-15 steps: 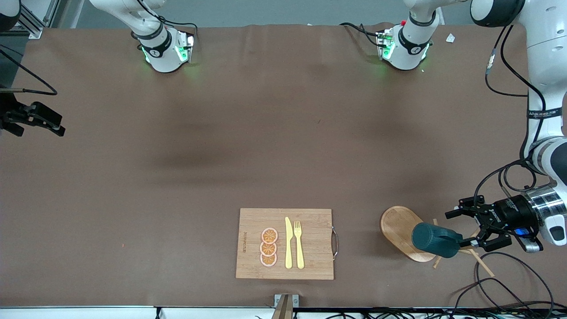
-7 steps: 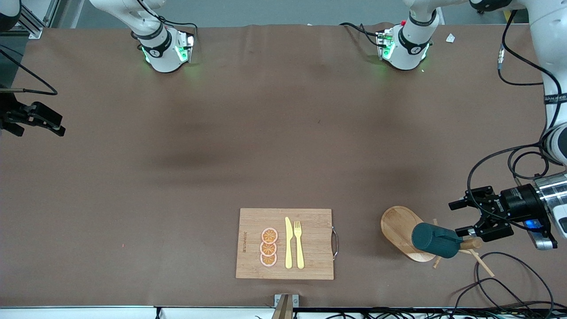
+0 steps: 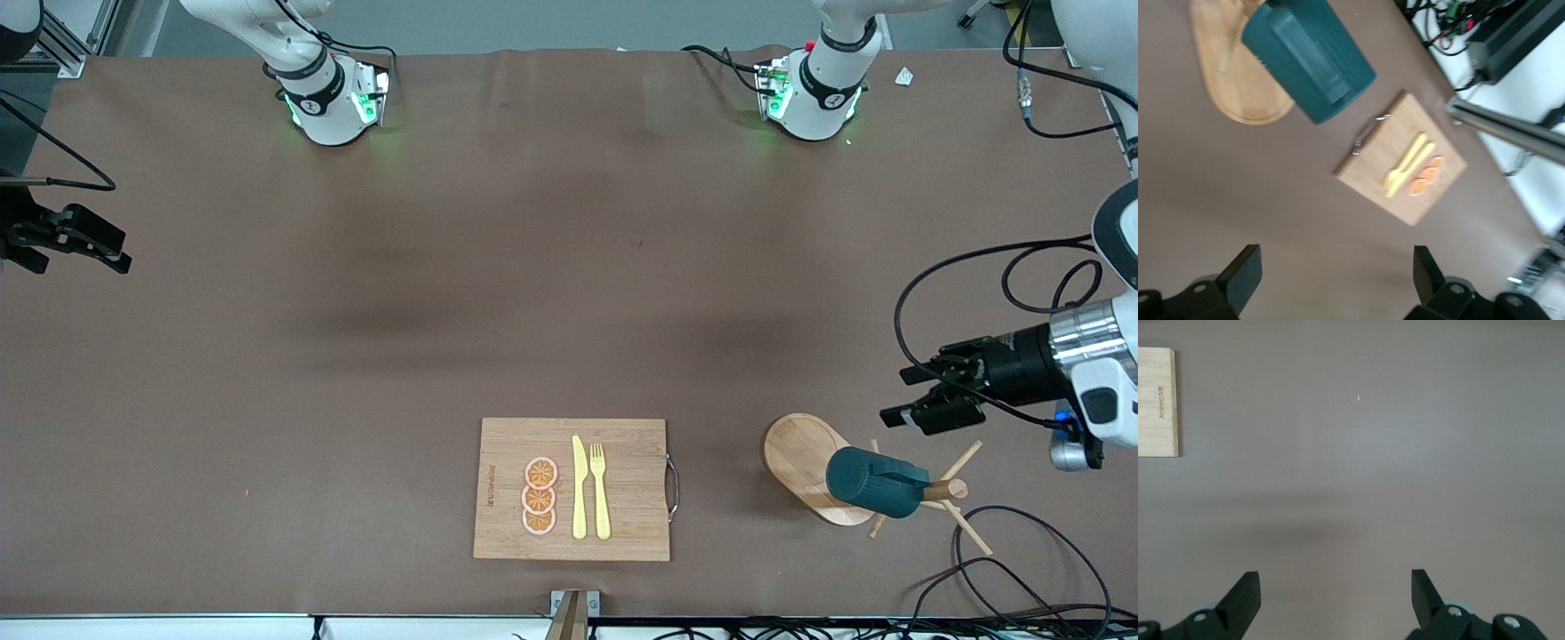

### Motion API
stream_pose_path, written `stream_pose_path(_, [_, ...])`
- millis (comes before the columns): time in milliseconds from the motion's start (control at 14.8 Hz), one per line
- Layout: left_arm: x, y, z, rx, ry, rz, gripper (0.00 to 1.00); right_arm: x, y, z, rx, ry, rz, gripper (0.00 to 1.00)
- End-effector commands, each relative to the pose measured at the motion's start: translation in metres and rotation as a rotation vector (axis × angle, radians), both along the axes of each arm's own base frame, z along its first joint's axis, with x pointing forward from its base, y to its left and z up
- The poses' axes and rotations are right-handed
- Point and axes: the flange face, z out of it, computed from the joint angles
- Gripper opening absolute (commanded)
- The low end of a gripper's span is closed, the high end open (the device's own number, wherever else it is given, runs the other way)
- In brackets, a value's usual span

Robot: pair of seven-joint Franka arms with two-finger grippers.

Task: Pass cup and hang on rack
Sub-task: 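Open the left gripper and pull it back from the mug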

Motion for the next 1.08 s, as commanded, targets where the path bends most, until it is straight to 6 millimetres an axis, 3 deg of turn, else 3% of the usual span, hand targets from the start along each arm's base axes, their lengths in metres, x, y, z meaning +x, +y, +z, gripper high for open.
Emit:
stream_pose_path(0, [-0.023,-0.02,0.029,0.142,-0.019,-0.089,1.0,-0.003,0.002,0.004,-0.015,-0.004,-0.014,1.0])
stream_pose_path(270, [-0.055,-0.053,0.063,0.358,-0.054,-0.259,1.0,-0.003,0.002,0.004,-0.015,-0.005,-0.014,1.0])
stream_pose_path(608, [-0.083,-0.062,0.092,0.442,-0.039,-0.339,1.0,-0.003,0.002,0.004,-0.015,-0.005,-0.014,1.0])
stream_pose_path(810, [-0.105,-0.057,0.117,0.499,-0.048,-0.42,1.0,-0.003,0.002,0.004,-0.015,-0.005,-0.014,1.0])
stream_pose_path(1013, [-0.12,-0.038,0.137,0.521,-0.066,-0.521,1.0,-0.003,0.002,0.003,-0.015,-0.005,-0.014,1.0])
